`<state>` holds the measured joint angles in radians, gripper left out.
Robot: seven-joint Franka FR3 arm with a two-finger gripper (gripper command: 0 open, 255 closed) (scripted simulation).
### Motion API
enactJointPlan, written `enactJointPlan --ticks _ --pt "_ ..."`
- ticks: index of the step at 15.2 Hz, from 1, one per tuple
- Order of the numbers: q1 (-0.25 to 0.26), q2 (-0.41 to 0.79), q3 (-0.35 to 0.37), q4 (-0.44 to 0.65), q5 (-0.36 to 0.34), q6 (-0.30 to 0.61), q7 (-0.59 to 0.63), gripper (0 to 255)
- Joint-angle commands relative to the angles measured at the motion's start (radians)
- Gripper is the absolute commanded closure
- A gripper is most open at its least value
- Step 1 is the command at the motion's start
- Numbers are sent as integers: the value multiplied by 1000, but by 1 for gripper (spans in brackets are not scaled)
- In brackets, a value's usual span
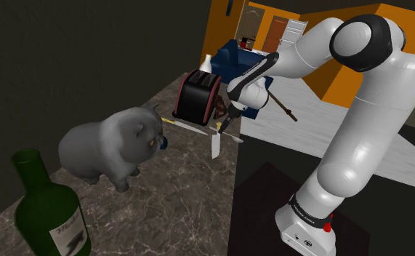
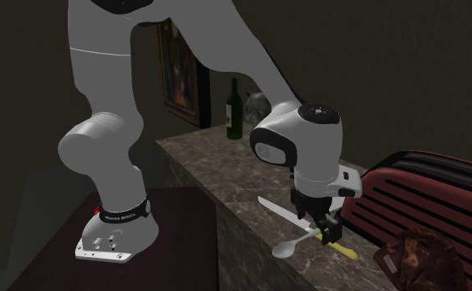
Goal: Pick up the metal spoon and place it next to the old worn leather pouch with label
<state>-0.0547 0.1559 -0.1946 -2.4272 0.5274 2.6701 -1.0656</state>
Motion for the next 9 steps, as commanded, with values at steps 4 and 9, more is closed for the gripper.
enactJointPlan --ticks 4,9 --pt "3 -70 -25 -12 -70 -52 50 0" --pt "-2 -131 -39 -17 -128 -102 91 0"
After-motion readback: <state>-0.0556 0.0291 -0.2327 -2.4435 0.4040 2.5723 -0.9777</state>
